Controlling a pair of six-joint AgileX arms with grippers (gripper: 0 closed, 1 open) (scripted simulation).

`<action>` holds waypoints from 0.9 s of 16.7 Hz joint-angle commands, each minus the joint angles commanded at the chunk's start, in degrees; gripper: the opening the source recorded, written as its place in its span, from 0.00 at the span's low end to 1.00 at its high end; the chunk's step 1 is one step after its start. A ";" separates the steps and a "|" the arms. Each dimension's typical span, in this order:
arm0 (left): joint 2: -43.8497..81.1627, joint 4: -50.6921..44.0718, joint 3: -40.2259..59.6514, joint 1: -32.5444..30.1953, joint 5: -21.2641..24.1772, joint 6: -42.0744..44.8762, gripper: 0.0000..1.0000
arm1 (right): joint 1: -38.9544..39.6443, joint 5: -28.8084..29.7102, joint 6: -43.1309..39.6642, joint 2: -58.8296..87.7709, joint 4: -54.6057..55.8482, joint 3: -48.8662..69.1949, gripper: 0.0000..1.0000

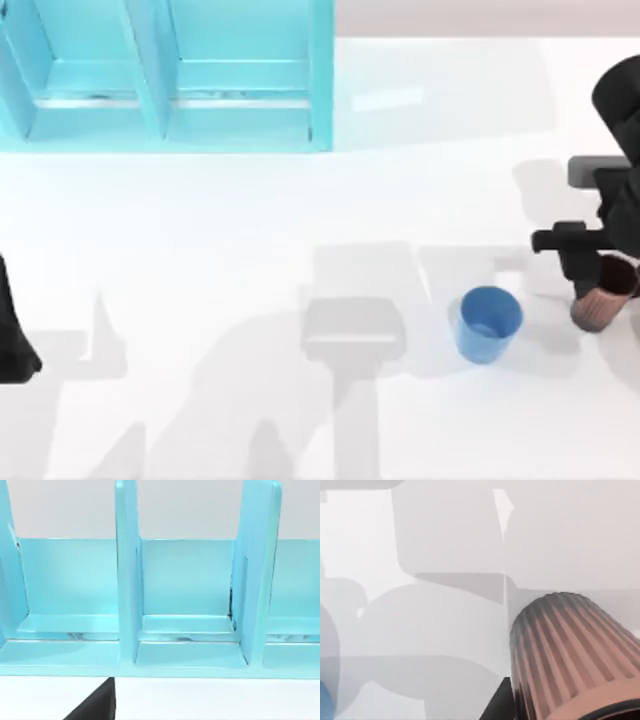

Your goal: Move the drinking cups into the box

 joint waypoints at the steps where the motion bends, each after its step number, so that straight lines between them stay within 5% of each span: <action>1: 0.00 0.00 0.00 0.00 0.00 0.00 1.00 | 0.00 0.00 0.00 0.00 0.00 0.00 0.00; 15: 0.00 0.00 0.00 0.00 0.00 0.00 1.00 | 1.33 0.66 -4.35 -1.37 0.31 3.92 0.00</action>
